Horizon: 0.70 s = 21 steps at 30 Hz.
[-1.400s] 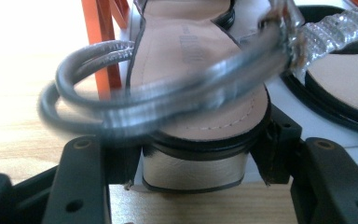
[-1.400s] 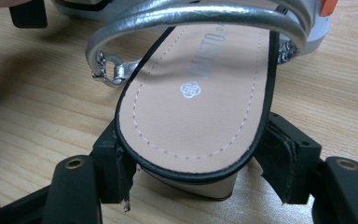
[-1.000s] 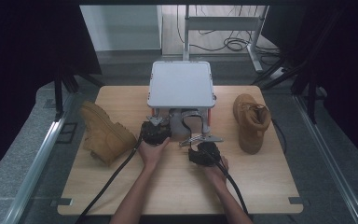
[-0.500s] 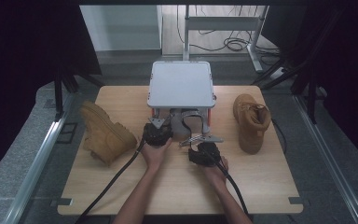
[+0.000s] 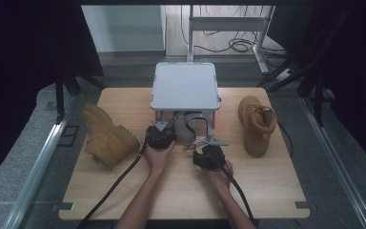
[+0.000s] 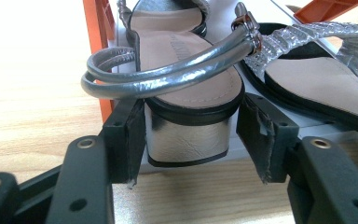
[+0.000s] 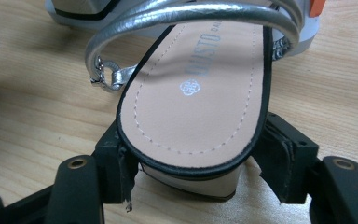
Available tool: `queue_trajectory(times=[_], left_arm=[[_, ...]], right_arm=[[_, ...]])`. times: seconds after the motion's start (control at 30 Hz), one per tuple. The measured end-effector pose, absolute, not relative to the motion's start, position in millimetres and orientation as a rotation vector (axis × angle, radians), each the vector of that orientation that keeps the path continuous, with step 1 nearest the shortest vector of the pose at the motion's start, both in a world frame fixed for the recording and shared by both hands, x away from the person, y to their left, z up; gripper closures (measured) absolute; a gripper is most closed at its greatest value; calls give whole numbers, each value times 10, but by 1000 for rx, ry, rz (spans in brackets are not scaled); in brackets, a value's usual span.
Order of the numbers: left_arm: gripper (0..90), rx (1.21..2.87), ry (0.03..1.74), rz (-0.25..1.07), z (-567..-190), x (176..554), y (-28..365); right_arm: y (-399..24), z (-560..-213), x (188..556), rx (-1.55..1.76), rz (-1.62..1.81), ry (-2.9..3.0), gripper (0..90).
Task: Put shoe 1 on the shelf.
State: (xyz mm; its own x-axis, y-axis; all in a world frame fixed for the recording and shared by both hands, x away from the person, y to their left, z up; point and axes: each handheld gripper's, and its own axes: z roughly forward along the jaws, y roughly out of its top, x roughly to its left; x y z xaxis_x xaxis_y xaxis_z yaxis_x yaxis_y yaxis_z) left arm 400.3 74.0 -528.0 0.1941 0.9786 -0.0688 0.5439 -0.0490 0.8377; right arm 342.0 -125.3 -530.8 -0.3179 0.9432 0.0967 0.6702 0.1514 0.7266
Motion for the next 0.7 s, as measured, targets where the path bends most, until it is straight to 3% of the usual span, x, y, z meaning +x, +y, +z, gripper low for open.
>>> queue_trajectory(times=[0.7], left_arm=[[436,1703,1448,700,-5278,4003,755]], right_arm=[[-1181,-5233,3545,1597,1000,1961,370]])
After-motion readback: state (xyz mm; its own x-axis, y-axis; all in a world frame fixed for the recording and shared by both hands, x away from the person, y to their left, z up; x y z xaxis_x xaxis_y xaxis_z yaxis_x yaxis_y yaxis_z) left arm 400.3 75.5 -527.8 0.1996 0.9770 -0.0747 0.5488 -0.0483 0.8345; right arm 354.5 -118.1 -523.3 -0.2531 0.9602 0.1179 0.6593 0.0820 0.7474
